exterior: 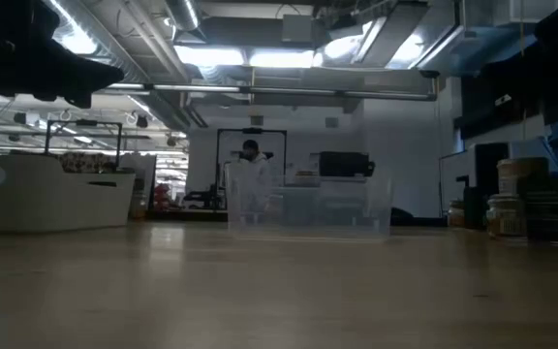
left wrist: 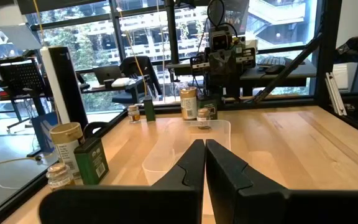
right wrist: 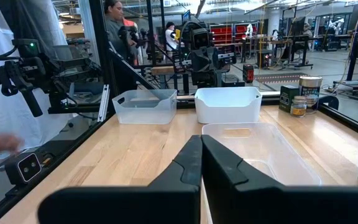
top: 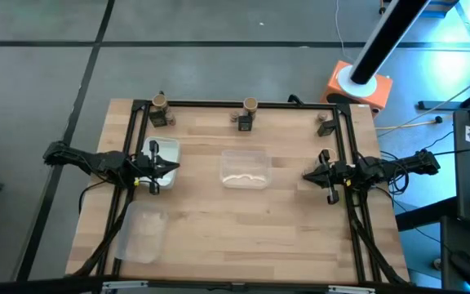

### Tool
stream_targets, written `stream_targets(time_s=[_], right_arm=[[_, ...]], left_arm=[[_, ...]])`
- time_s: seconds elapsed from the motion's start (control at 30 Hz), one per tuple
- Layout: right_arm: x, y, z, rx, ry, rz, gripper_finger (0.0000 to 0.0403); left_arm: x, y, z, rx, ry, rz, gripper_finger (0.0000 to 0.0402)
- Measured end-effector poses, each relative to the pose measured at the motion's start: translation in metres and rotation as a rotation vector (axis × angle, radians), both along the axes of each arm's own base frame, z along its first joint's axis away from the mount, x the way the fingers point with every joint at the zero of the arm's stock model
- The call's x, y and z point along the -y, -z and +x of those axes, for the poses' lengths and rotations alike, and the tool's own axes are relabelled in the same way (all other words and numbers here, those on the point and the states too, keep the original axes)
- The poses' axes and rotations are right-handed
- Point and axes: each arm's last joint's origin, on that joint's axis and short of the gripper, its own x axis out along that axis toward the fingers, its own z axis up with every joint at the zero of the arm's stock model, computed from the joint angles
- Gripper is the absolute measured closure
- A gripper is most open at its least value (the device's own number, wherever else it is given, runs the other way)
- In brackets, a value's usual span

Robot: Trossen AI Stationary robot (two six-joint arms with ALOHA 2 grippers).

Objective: Sort spices by type

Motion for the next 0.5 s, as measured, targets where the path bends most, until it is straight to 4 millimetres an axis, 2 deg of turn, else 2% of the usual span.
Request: stream_targets(time_s=[0.3, 0.5], right_arm=[[0.0000, 0.0000, 0.0000, 0.000, 0.000, 0.000, 0.0393], [0.0003, -0.0008, 0.0000, 0.008, 0.009, -0.001, 0.0393]], left_arm=[[0.0000, 0.0000, 0.0000, 0.000, 0.000, 0.001, 0.0396], [0.0000, -0.0002, 0.0000, -0.024, -0.007, 0.159, 0.0396]])
